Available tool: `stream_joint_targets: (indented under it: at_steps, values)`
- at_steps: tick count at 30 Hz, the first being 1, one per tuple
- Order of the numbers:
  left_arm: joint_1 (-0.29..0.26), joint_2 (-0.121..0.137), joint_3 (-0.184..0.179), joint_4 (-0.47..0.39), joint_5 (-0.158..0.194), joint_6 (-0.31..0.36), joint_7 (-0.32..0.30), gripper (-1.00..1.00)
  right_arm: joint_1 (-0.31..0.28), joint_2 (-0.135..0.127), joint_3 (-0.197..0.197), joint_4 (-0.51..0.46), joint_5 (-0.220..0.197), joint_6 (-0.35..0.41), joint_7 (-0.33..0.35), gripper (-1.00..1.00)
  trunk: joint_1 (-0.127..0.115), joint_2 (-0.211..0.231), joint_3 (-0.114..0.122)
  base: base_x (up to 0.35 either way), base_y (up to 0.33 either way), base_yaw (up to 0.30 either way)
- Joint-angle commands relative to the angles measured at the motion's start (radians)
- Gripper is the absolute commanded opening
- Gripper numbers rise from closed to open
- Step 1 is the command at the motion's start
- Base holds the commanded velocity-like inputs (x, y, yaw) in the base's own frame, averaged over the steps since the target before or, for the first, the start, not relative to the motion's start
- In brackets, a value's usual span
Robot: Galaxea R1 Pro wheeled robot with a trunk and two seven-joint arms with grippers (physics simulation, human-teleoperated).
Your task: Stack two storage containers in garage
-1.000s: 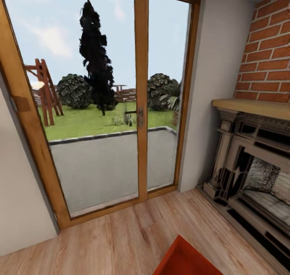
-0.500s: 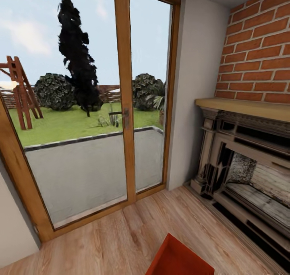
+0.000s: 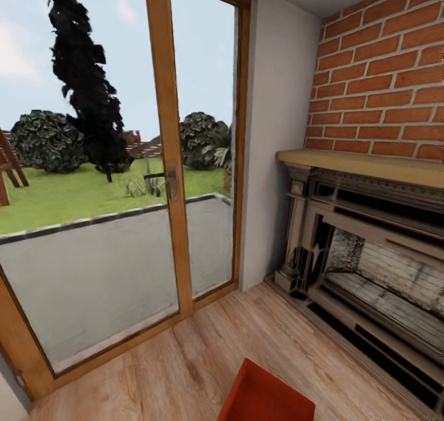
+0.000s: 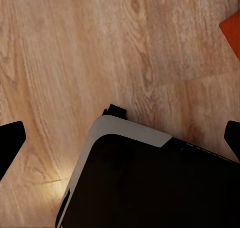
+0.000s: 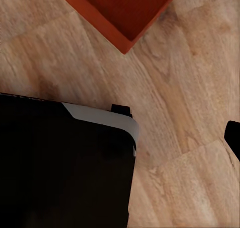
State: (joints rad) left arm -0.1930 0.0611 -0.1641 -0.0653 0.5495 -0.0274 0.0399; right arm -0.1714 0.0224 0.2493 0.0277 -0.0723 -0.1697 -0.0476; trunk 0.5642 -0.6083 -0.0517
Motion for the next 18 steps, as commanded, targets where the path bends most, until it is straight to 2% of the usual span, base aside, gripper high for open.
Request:
stream_joint_targets:
  at_steps: [1,10,18]
  values:
    - [0.000,0.000,-0.009,-0.001,0.008,-0.002,0.003,1.00,-0.001,0.001,0.008,0.003,-0.007,-0.005,-0.003,1.00,0.001,-0.001,-0.002,0.207,0.252,-0.238]
    - [0.000,0.000,-0.010,-0.001,0.007,-0.002,0.004,1.00,-0.002,0.001,0.008,0.003,-0.010,-0.005,-0.003,1.00,0.001,-0.001,-0.002,0.214,0.238,-0.238]
    - [0.000,0.000,-0.009,-0.002,0.004,-0.003,0.005,1.00,-0.002,-0.001,0.005,0.003,-0.012,-0.005,-0.003,1.00,0.001,-0.001,-0.002,0.028,0.017,-0.241]
